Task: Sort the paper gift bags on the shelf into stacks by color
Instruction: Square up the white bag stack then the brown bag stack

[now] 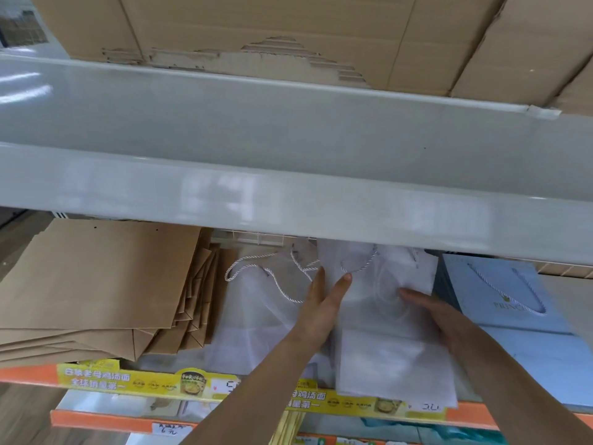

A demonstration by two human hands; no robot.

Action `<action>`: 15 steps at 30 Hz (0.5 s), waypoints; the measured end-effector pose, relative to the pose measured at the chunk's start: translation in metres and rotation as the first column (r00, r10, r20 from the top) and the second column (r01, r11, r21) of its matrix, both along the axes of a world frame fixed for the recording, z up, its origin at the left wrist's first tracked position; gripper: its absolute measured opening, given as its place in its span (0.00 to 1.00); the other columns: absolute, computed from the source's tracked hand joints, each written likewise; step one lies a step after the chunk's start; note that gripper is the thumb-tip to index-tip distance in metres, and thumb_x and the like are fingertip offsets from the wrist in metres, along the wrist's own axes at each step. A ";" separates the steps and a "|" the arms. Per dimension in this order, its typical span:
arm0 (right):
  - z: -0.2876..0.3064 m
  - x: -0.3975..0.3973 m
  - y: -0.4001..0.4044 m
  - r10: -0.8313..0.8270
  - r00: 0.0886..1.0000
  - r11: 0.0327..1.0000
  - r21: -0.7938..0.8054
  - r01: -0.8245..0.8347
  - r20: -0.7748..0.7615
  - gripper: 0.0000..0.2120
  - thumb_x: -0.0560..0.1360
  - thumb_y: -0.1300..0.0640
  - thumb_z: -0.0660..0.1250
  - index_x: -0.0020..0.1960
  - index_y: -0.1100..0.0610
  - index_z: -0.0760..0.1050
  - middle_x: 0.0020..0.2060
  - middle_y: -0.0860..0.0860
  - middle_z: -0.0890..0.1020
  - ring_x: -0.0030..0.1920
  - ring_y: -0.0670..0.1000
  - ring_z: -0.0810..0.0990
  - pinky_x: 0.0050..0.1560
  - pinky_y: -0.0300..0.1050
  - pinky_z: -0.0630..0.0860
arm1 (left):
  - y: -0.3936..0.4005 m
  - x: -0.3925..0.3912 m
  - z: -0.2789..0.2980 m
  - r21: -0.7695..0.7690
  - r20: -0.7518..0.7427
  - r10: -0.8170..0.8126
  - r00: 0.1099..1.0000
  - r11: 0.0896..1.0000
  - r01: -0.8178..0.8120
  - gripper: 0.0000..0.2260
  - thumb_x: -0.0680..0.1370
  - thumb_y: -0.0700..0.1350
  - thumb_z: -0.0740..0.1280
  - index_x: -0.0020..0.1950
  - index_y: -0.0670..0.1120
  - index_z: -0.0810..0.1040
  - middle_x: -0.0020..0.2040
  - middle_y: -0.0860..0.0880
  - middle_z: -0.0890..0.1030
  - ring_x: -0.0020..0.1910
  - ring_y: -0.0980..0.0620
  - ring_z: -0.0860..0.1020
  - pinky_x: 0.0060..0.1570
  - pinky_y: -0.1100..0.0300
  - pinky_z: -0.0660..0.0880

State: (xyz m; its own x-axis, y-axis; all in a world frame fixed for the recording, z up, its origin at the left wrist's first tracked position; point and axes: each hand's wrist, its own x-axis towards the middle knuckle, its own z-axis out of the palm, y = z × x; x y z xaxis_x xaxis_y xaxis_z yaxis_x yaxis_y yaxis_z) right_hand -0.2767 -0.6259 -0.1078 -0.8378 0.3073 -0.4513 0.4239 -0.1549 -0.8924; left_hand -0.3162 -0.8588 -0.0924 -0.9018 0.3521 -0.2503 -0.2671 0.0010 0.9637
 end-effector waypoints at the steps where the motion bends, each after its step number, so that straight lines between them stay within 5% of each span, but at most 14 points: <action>1: -0.001 0.000 0.004 -0.006 1.000 0.999 0.051 0.007 -0.012 0.25 0.58 0.50 0.79 0.54 0.56 0.83 0.47 0.53 0.86 0.45 0.52 0.86 0.39 0.40 0.79 | 0.003 0.002 -0.001 0.017 0.051 0.024 0.998 1.000 -0.025 0.32 0.77 0.62 0.63 0.77 0.54 0.59 0.73 0.58 0.65 0.69 0.60 0.64 0.69 0.63 0.59; 3: -0.001 0.001 0.011 -0.013 1.000 0.993 0.117 0.015 -0.019 0.26 0.58 0.52 0.78 0.55 0.57 0.81 0.44 0.53 0.86 0.42 0.53 0.86 0.40 0.41 0.77 | 0.008 0.004 -0.008 0.008 0.107 0.100 0.989 0.995 -0.102 0.18 0.80 0.58 0.60 0.69 0.56 0.70 0.64 0.59 0.74 0.68 0.54 0.69 0.61 0.73 0.63; 5: -0.003 0.002 0.015 -0.021 1.000 0.991 0.130 0.024 -0.018 0.24 0.57 0.53 0.77 0.52 0.57 0.81 0.40 0.52 0.87 0.38 0.52 0.86 0.34 0.38 0.78 | 0.008 0.005 -0.017 -0.175 -0.015 0.214 0.977 0.961 -0.214 0.08 0.81 0.52 0.60 0.59 0.54 0.74 0.56 0.57 0.76 0.65 0.50 0.71 0.53 0.73 0.67; 7: -0.005 0.003 0.018 -0.017 0.999 0.992 0.127 0.021 -0.028 0.21 0.56 0.53 0.78 0.48 0.56 0.83 0.40 0.52 0.86 0.37 0.51 0.85 0.34 0.40 0.78 | -0.002 0.001 -0.026 -0.481 -0.201 0.365 0.909 0.772 -0.416 0.16 0.78 0.50 0.64 0.64 0.46 0.72 0.62 0.47 0.73 0.66 0.45 0.69 0.59 0.58 0.66; 9: -0.005 0.002 0.017 -0.022 0.997 0.995 0.093 0.029 -0.076 0.15 0.58 0.53 0.77 0.45 0.52 0.85 0.41 0.53 0.86 0.40 0.52 0.86 0.42 0.45 0.77 | -0.018 -0.007 -0.030 -0.620 -0.205 0.534 0.820 0.578 -0.531 0.24 0.75 0.50 0.67 0.67 0.40 0.68 0.66 0.41 0.69 0.66 0.42 0.66 0.61 0.51 0.65; 13: 0.010 -0.007 0.009 -0.023 0.976 0.999 0.021 0.028 -0.215 0.10 0.61 0.56 0.74 0.42 0.48 0.86 0.43 0.52 0.87 0.42 0.51 0.86 0.42 0.45 0.79 | -0.032 -0.032 -0.031 -0.736 -0.055 0.551 0.833 0.541 -0.406 0.33 0.70 0.55 0.73 0.64 0.37 0.64 0.64 0.39 0.72 0.64 0.41 0.72 0.60 0.53 0.67; 15: 0.019 -0.011 0.006 0.015 0.962 1.000 0.028 -0.007 -0.274 0.11 0.62 0.57 0.73 0.43 0.47 0.86 0.43 0.50 0.87 0.43 0.50 0.86 0.41 0.42 0.81 | -0.033 -0.041 -0.031 -0.813 -0.054 0.500 0.864 0.481 -0.329 0.29 0.71 0.54 0.71 0.63 0.39 0.66 0.63 0.42 0.76 0.63 0.44 0.74 0.58 0.55 0.66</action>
State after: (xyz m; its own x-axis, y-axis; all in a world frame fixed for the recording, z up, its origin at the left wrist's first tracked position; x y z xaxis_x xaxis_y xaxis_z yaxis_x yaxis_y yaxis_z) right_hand -0.2880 -0.6198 -0.0888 -0.9316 0.3060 -0.1960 0.1643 -0.1266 -0.9783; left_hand -0.3576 -0.8913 -0.1229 -0.7997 -0.4623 -0.3832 -0.5984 0.5606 0.5724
